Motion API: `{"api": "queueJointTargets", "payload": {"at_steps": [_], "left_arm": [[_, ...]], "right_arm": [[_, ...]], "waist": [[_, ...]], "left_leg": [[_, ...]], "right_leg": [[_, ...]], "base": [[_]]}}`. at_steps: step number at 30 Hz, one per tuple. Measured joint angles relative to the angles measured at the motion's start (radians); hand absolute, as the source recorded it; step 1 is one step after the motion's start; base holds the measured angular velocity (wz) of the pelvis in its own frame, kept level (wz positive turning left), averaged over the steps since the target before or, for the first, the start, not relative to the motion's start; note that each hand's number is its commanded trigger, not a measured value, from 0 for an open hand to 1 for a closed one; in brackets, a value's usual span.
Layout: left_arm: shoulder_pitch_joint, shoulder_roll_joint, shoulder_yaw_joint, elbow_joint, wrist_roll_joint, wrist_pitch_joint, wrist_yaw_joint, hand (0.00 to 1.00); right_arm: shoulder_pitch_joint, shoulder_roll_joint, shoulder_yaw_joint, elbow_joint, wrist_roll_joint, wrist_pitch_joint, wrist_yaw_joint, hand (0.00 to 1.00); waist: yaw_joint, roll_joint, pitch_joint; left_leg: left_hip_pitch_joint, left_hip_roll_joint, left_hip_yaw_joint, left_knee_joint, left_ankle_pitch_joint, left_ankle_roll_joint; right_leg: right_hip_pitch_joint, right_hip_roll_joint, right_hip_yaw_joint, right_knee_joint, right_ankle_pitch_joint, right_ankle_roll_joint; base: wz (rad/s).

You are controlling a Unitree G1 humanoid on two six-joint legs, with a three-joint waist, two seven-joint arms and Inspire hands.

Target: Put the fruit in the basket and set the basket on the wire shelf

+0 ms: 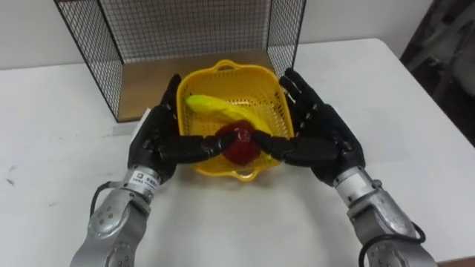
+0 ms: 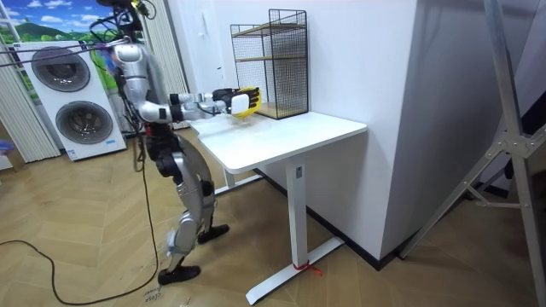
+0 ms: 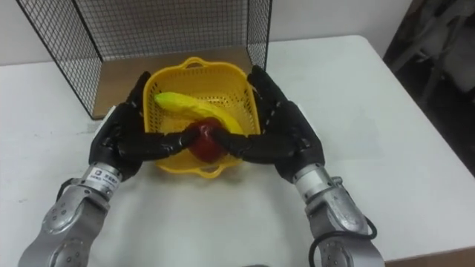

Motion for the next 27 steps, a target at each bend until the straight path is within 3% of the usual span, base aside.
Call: {"api": "queueJointTargets", "payload": {"at_steps": [2, 3, 4, 6, 7, 8, 10, 12, 13, 14, 17, 20, 24, 27], "left_arm": [[-0.002, 0.006, -0.004, -0.001, 0.000, -0.008, 0.003, 0.00], [-0.002, 0.007, -0.004, -0.001, 0.000, -0.009, 0.004, 0.00], [-0.003, 0.007, -0.005, -0.001, 0.000, -0.014, 0.007, 0.00], [-0.004, 0.008, -0.022, -0.002, 0.001, -0.024, 0.031, 0.00], [-0.004, 0.012, -0.022, -0.002, 0.000, -0.025, 0.037, 0.00], [-0.004, 0.014, -0.018, -0.002, 0.000, -0.026, 0.049, 0.00], [-0.012, 0.016, -0.017, -0.003, 0.000, -0.030, 0.051, 0.00], [-0.034, 0.016, -0.018, -0.003, 0.000, -0.031, 0.051, 0.00], [-0.039, 0.015, -0.019, -0.002, 0.000, -0.031, 0.051, 0.00], [-0.042, 0.011, -0.021, 0.005, 0.000, -0.029, 0.051, 0.00], [-0.040, 0.016, -0.020, 0.007, 0.006, -0.028, 0.051, 0.00], [-0.039, 0.011, -0.009, 0.007, 0.017, -0.026, 0.051, 0.00], [-0.039, 0.011, -0.003, 0.005, 0.017, -0.026, 0.051, 0.00], [-0.046, 0.009, -0.002, 0.004, 0.015, -0.026, 0.051, 0.00]], "right_arm": [[-0.009, 0.001, 0.001, -0.002, 0.000, -0.009, -0.015, 0.00], [-0.009, 0.003, 0.001, -0.002, 0.000, -0.010, -0.017, 0.00], [-0.009, 0.006, 0.004, -0.002, 0.000, -0.012, -0.019, 0.00], [-0.011, 0.002, 0.009, 0.000, 0.000, -0.017, -0.019, 0.00], [-0.011, 0.002, 0.011, 0.000, -0.002, -0.017, -0.019, 0.00], [-0.016, 0.001, 0.016, 0.000, -0.010, -0.017, -0.019, 0.00], [-0.024, 0.002, 0.019, 0.000, -0.008, -0.018, -0.018, 0.00], [-0.035, -0.003, 0.018, -0.001, -0.005, -0.018, -0.019, 0.00], [-0.037, -0.005, 0.019, -0.001, -0.005, -0.018, -0.022, 0.00], [-0.037, -0.012, 0.022, 0.001, -0.006, -0.017, -0.030, 0.00], [-0.035, -0.017, 0.025, 0.000, -0.006, -0.012, -0.035, 0.00], [-0.034, -0.017, 0.015, -0.001, -0.006, -0.007, -0.034, 0.00], [-0.037, -0.016, 0.008, -0.001, -0.001, -0.007, -0.022, 0.00], [-0.048, -0.017, 0.003, 0.002, 0.001, -0.007, -0.023, 0.00]], "waist": [[-0.006, -0.011, 0.0050], [-0.010, -0.011, 0.0051], [-0.014, -0.010, 0.0050], [-0.002, 0.000, 0.0074], [0.003, 0.001, 0.0066], [0.009, 0.006, 0.0094], [0.010, 0.014, 0.0144], [0.006, 0.012, 0.0182], [0.001, 0.011, 0.0182], [-0.007, 0.029, 0.0167], [0.008, 0.032, 0.0171], [0.010, 0.028, 0.0076], [0.010, 0.032, -0.0016], [0.008, 0.034, -0.0019]], "left_leg": [[0.028, -0.037, 0.017, 0.011, -0.038, 0.022], [0.035, -0.043, 0.019, 0.016, -0.048, 0.027], [0.051, -0.048, 0.025, 0.018, -0.065, 0.036], [0.083, -0.045, 0.012, 0.004, -0.092, 0.042], [0.091, -0.044, 0.008, -0.004, -0.094, 0.043], [0.108, -0.038, 0.006, -0.020, -0.099, 0.043], [0.120, -0.027, 0.002, -0.035, -0.102, 0.041], [0.114, -0.029, -0.001, -0.038, -0.101, 0.041], [0.113, -0.032, 0.004, -0.036, -0.101, 0.040], [0.113, -0.023, 0.004, -0.039, -0.100, 0.035], [0.124, 0.001, 0.001, -0.072, -0.075, 0.022], [0.143, 0.019, -0.007, -0.098, -0.064, 0.005], [0.178, 0.028, -0.006, -0.136, -0.046, 0.002], [0.205, 0.027, -0.005, -0.164, -0.034, 0.004]], "right_leg": [[-0.051, -0.053, 0.005, 0.173, 0.040, 0.031], [-0.064, -0.064, 0.006, 0.212, 0.063, 0.028], [-0.088, -0.078, 0.015, 0.274, 0.113, 0.025], [-0.134, -0.066, 0.028, 0.362, 0.222, 0.024], [-0.149, -0.059, 0.033, 0.375, 0.216, 0.025], [-0.186, -0.042, 0.031, 0.376, 0.176, 0.019], [-0.244, -0.007, 0.024, 0.315, 0.131, 0.013], [-0.268, 0.023, 0.024, 0.133, 0.121, 0.005], [-0.263, 0.033, 0.025, -0.013, 0.141, -0.008], [-0.250, 0.045, 0.009, -0.041, 0.166, -0.030], [-0.225, 0.071, -0.017, -0.119, 0.214, -0.050], [-0.186, 0.099, -0.022, -0.190, 0.241, -0.052], [-0.138, 0.119, -0.024, -0.260, 0.283, -0.054], [-0.111, 0.123, -0.024, -0.288, 0.293, -0.058]], "base": [[0.31], [0.41], [0.28], [0.05], [-0.16], [-0.15], [0.03], [0.28], [0.38], [0.26], [-0.02], [-0.05], [-0.06], [0.00]]}}
